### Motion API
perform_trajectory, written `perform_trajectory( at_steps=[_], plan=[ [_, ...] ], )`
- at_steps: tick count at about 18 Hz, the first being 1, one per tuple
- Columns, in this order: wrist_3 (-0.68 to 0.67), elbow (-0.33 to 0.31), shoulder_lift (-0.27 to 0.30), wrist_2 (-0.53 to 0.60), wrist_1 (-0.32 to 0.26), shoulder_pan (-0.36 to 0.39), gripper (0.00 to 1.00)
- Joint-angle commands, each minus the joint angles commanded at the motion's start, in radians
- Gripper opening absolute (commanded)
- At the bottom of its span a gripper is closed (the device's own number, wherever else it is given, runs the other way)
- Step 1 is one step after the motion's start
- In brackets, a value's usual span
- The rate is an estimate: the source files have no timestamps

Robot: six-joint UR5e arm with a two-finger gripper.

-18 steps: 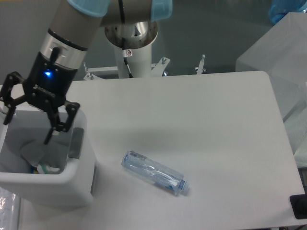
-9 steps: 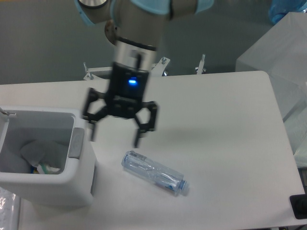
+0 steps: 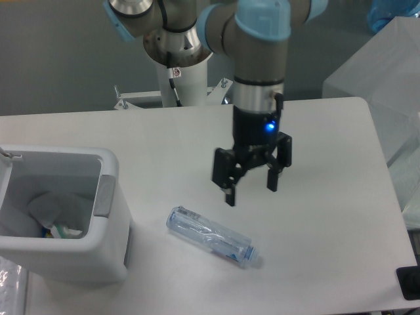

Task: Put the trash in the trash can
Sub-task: 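Move the gripper to the cap end of the plastic bottle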

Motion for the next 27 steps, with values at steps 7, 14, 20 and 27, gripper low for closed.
perform_trajectory(
  at_steps=[7,14,20,27],
  plan=[
    [-0.08,0.014,-0.109,0.003,0.0,0.038,1.0],
    [-0.13,0.135,-0.273,0.006,0.0,0.002,1.0],
    [-0.166,0.189,-0.374,0.009,0.003,-0.031,1.0],
    [-0.192,0.202,-0.422,0.068,0.006,-0.049,0.99]
  ],
)
